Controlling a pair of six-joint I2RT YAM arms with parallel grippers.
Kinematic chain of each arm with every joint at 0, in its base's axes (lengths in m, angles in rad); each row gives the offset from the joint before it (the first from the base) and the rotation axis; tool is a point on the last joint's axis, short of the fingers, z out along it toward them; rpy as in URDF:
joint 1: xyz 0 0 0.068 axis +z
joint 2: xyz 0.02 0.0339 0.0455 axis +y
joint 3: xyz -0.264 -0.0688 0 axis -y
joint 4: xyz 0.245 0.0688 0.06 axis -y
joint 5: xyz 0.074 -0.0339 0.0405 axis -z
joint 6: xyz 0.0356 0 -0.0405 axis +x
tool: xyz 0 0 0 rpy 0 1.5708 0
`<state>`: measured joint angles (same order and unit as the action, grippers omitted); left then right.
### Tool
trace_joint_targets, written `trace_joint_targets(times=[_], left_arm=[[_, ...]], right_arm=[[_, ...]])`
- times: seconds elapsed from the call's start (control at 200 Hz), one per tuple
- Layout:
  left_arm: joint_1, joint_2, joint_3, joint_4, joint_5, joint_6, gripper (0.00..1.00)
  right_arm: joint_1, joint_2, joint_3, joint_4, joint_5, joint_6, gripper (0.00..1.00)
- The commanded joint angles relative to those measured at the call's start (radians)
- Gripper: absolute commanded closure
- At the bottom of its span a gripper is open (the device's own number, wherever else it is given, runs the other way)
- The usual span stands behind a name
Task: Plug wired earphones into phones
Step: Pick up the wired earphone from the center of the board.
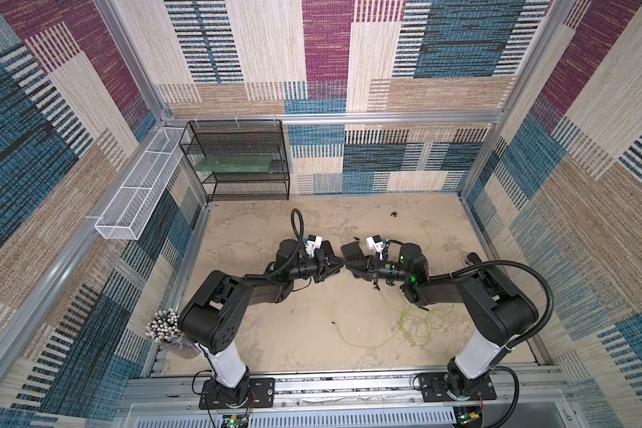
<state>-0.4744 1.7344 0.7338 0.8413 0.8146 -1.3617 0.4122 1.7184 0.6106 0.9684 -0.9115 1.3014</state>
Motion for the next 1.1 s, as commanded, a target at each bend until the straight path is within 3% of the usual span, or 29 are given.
trace_joint_targets(times=[0.0, 0.676, 0.856, 1.097], left_arm=[[-0.001, -0.005, -0.003, 0.039, 0.009, -0.003, 0.87], [-0.007, 0.003, 0.002, 0.038, 0.013, -0.009, 0.95], [-0.007, 0.003, 0.002, 0.024, 0.011, -0.002, 1.0], [-0.007, 0.01, 0.001, 0.02, 0.007, -0.002, 1.0]], right_arm=[[-0.002, 0.002, 0.003, 0.028, 0.017, -0.007, 0.97], [0.015, 0.017, 0.011, 0.015, 0.051, -0.009, 0.97], [0.013, 0.013, 0.01, -0.002, 0.058, -0.014, 0.82], [-0.003, -0.015, 0.003, -0.055, 0.068, -0.046, 0.71]])
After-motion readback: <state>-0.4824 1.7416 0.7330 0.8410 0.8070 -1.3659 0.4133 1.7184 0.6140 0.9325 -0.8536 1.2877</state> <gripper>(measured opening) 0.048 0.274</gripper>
